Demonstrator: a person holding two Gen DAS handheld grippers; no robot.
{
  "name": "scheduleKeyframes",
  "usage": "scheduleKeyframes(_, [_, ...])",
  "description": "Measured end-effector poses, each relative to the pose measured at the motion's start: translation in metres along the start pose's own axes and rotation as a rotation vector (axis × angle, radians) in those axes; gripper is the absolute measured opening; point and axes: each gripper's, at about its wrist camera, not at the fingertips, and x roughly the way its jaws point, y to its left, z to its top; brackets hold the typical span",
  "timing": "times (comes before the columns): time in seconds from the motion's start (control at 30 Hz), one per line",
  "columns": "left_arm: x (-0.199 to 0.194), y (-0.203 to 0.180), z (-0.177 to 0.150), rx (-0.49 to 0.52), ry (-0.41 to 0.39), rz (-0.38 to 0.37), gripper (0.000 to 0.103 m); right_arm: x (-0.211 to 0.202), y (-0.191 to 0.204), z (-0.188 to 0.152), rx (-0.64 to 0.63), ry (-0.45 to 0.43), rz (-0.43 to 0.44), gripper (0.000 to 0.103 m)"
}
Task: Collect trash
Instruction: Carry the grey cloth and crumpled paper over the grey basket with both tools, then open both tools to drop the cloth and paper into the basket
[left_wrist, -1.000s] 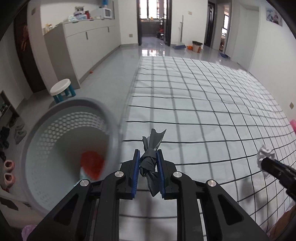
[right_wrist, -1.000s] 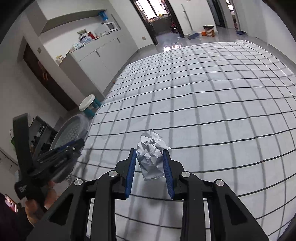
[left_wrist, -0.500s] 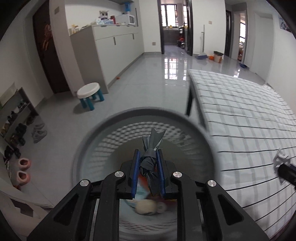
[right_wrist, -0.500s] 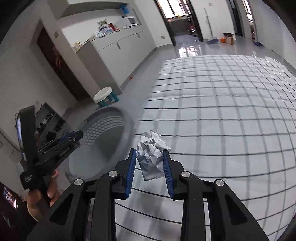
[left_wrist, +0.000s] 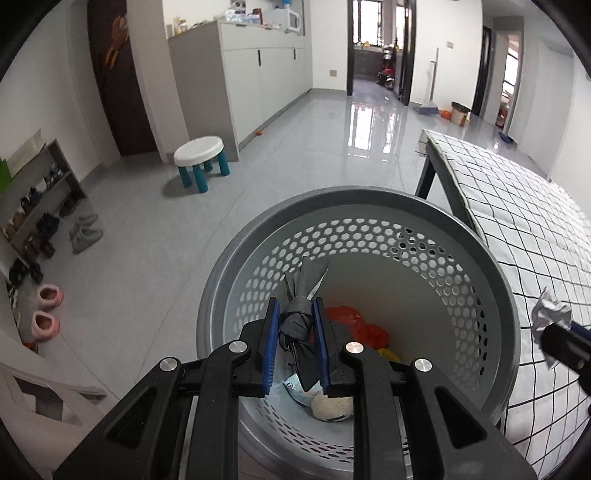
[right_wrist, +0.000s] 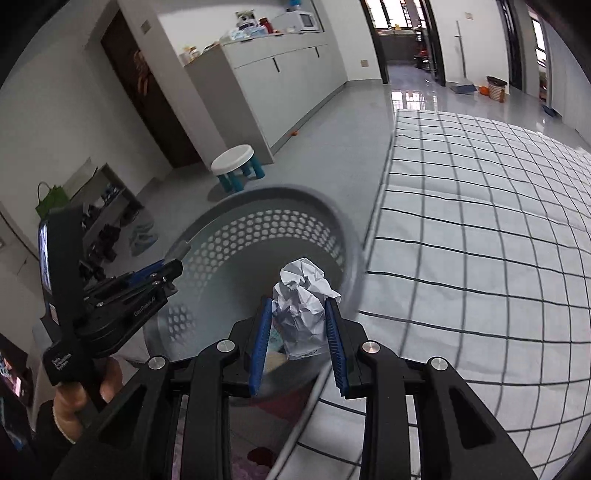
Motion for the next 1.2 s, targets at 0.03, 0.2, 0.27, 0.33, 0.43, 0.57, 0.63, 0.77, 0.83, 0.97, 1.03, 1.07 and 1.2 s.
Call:
scheduleKeyframes(0.03, [0.001,0.002,0.001,-0.01,0.008,-0.007,0.018,0.003,0.003,0.001,-0.008,0.001,0.0,0.029])
scheduleKeyframes(0.2, [-0.004,0.006,0.005,-0.026,0.009,-0.022,0.019,0.013,0.01,0.004,-0.029,0.0,0.005,0.029])
scheduleKeyframes(0.27, [-0.005,0.005,0.005,-0.023,0.004,-0.015,0.019,0.016,0.011,0.008,-0.035,0.003,0.011,0.029])
scheduleKeyframes(0.33, [-0.004,0.003,0.005,-0.02,0.006,-0.015,0.019,0.02,0.015,0.012,-0.045,0.005,0.016,0.029])
scheduleKeyframes(0.43, [-0.002,0.003,0.006,-0.018,0.015,-0.014,0.019,0.023,0.02,0.015,-0.057,0.002,0.023,0.029])
scheduleKeyframes(0.57, [-0.002,0.004,0.005,-0.022,0.012,0.003,0.028,0.024,0.023,0.018,-0.064,-0.002,0.03,0.032])
scheduleKeyframes(0.63, [-0.004,0.007,0.004,-0.023,0.008,0.012,0.041,0.024,0.023,0.019,-0.066,-0.007,0.029,0.05])
scheduleKeyframes(0.77, [-0.008,0.011,0.004,-0.032,-0.009,0.017,0.059,0.022,0.027,0.02,-0.075,-0.026,0.02,0.057])
scheduleKeyframes(0.83, [-0.01,0.014,0.004,-0.036,-0.012,0.015,0.061,0.023,0.029,0.02,-0.077,-0.025,0.017,0.057])
scheduleKeyframes(0.97, [-0.014,0.015,0.004,-0.044,-0.021,0.018,0.069,0.022,0.029,0.018,-0.075,-0.021,0.01,0.058])
scheduleKeyframes(1.03, [-0.015,0.016,0.005,-0.046,-0.028,0.02,0.072,0.022,0.03,0.017,-0.074,-0.021,0.007,0.058])
scheduleKeyframes(1.07, [-0.016,0.017,0.004,-0.047,-0.03,0.022,0.075,0.022,0.031,0.018,-0.074,-0.022,0.007,0.058])
scheduleKeyframes(1.2, [-0.021,0.019,0.004,-0.054,-0.044,0.028,0.084,0.019,0.036,0.016,-0.08,-0.03,-0.002,0.06])
